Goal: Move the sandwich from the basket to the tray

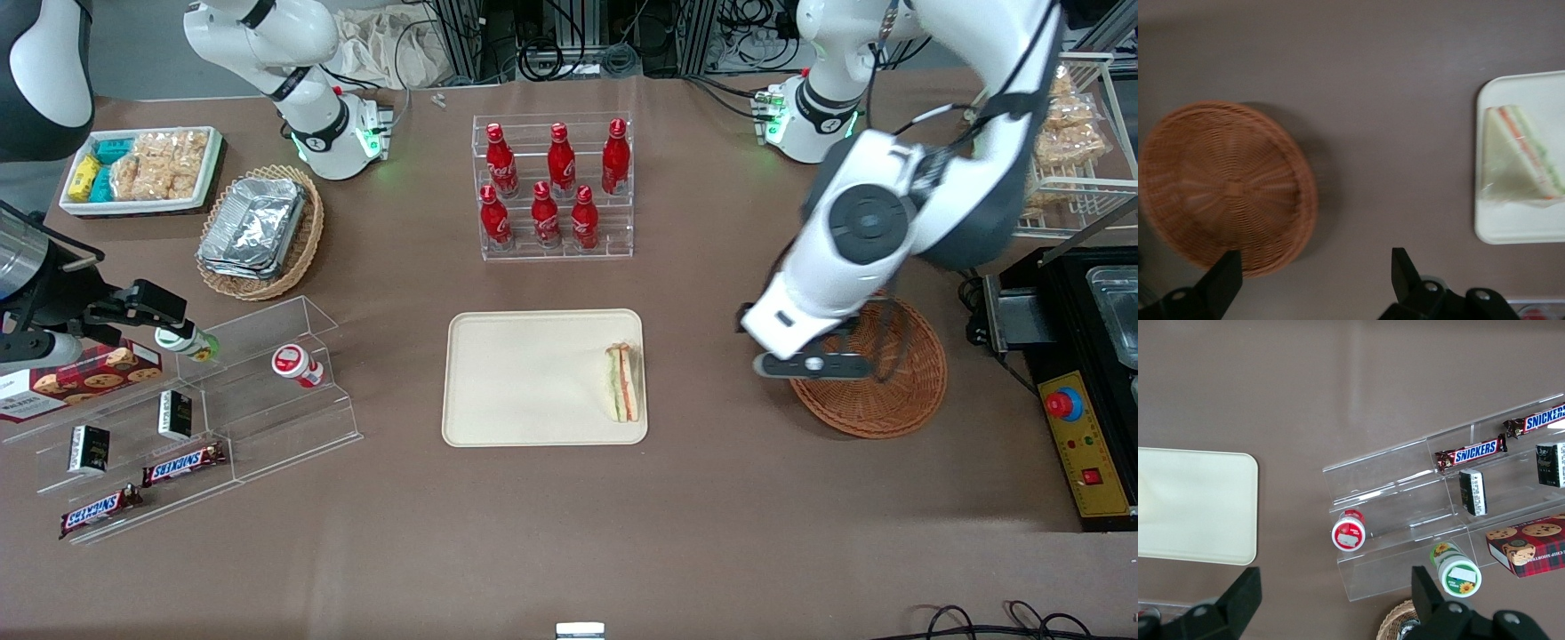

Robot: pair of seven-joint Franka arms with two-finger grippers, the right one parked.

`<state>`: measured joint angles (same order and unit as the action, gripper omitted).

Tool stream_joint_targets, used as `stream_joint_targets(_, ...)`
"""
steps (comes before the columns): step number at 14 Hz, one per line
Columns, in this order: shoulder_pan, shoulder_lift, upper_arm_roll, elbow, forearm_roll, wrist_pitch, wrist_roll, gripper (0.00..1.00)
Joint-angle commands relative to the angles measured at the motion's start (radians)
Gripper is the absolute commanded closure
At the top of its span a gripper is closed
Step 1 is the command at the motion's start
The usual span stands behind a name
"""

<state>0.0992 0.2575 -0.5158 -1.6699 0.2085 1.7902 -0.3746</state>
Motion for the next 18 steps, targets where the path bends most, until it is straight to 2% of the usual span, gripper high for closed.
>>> stream_joint_targets(1,0.108,-0.07,-0.013,0.014,-0.02,-0.09,0.13,0.01)
stream_joint_targets(4,0.148,-0.061,0.005,0.139,-0.02,-0.233,0.144,0.0)
stream_joint_targets(6,0.198,-0.064,0.01,0.142,-0.044,-0.244,0.143,0.0)
stream_joint_targets(18,0.283,-0.07,0.031,0.141,-0.052,-0.244,0.161,0.0)
